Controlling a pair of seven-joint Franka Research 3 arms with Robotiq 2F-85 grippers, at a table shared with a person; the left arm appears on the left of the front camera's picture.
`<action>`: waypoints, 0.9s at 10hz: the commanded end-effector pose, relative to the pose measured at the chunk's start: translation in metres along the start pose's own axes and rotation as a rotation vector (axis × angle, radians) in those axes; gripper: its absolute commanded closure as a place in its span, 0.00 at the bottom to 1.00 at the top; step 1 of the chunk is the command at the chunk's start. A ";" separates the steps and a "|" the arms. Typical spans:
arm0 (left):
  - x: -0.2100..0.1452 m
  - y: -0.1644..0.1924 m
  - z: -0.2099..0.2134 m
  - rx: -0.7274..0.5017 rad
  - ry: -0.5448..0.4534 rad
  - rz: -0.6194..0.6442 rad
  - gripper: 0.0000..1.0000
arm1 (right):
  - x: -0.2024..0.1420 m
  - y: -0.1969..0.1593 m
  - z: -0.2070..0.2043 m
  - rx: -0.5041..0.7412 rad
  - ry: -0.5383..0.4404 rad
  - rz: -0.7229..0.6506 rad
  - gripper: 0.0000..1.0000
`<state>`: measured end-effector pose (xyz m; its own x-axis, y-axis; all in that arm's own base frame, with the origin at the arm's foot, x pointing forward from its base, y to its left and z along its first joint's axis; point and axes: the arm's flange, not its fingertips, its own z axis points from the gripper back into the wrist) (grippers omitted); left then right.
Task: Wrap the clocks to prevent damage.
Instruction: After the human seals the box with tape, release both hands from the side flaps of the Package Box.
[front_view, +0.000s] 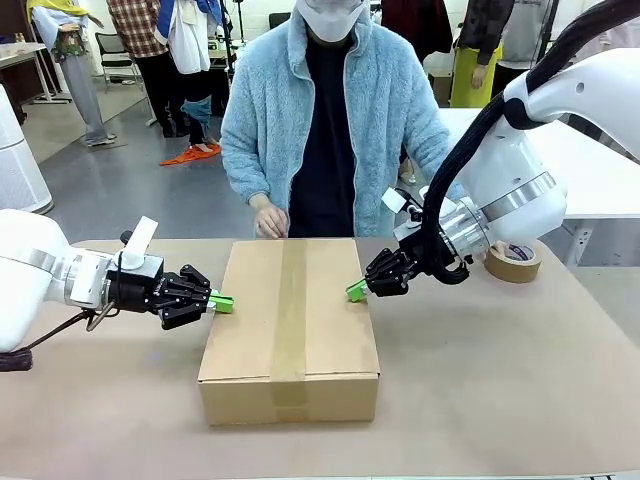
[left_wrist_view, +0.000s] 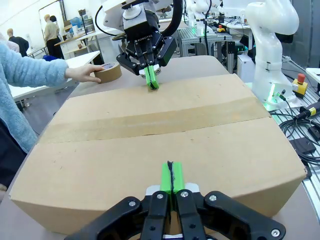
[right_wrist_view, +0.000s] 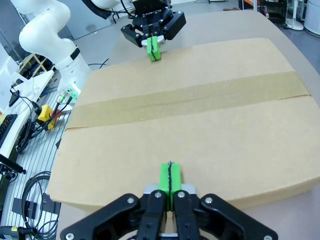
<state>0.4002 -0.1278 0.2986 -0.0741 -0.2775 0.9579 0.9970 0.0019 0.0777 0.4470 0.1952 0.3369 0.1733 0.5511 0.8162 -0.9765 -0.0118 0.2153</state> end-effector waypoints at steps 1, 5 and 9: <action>-0.002 -0.001 0.000 0.005 0.007 -0.007 1.00 | -0.003 0.000 -0.004 -0.005 -0.005 -0.013 0.99; -0.002 -0.001 0.000 0.005 0.007 -0.007 1.00 | -0.003 0.000 -0.004 -0.005 -0.005 -0.013 0.99; 0.000 0.000 0.000 0.000 0.000 0.000 1.00 | -0.003 0.000 -0.004 -0.005 -0.005 -0.013 0.99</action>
<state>0.4002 -0.1278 0.2986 -0.0741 -0.2773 0.9579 0.9970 0.0017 0.0776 0.4471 0.1952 0.3369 0.1734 0.5511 0.8162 -0.9765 -0.0117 0.2153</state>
